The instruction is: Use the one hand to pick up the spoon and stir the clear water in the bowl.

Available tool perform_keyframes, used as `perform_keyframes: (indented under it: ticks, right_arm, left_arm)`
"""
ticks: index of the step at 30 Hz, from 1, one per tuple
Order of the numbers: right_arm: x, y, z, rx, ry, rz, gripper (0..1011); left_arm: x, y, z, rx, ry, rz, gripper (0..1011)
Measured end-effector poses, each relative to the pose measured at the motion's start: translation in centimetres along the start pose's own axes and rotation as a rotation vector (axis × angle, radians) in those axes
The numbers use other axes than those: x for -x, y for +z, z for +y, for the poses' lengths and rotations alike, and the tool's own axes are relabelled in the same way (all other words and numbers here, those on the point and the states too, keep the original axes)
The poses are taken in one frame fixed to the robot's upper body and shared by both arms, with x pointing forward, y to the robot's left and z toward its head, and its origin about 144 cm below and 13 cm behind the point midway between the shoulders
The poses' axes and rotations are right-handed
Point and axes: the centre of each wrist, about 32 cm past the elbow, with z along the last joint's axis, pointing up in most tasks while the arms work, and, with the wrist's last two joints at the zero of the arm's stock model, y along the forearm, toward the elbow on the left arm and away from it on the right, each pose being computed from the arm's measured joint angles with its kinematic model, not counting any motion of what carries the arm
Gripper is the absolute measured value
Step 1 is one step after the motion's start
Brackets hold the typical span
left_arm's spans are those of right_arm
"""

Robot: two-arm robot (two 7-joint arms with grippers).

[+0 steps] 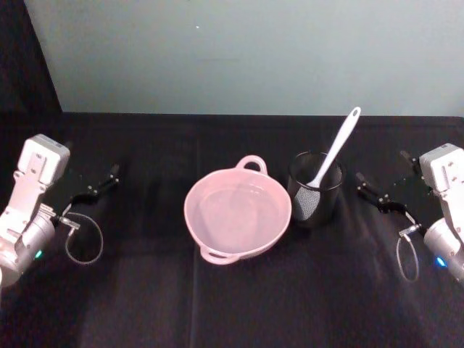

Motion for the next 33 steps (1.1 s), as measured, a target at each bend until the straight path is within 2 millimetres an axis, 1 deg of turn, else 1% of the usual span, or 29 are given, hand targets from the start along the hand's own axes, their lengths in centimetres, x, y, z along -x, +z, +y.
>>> perform_keyframes:
  ticks: [33]
  right_arm:
    - [0.0,0.0,0.0,0.0,0.0,0.0,998]
  left_arm:
    - [0.0,0.0,0.0,0.0,0.0,0.0,1011]
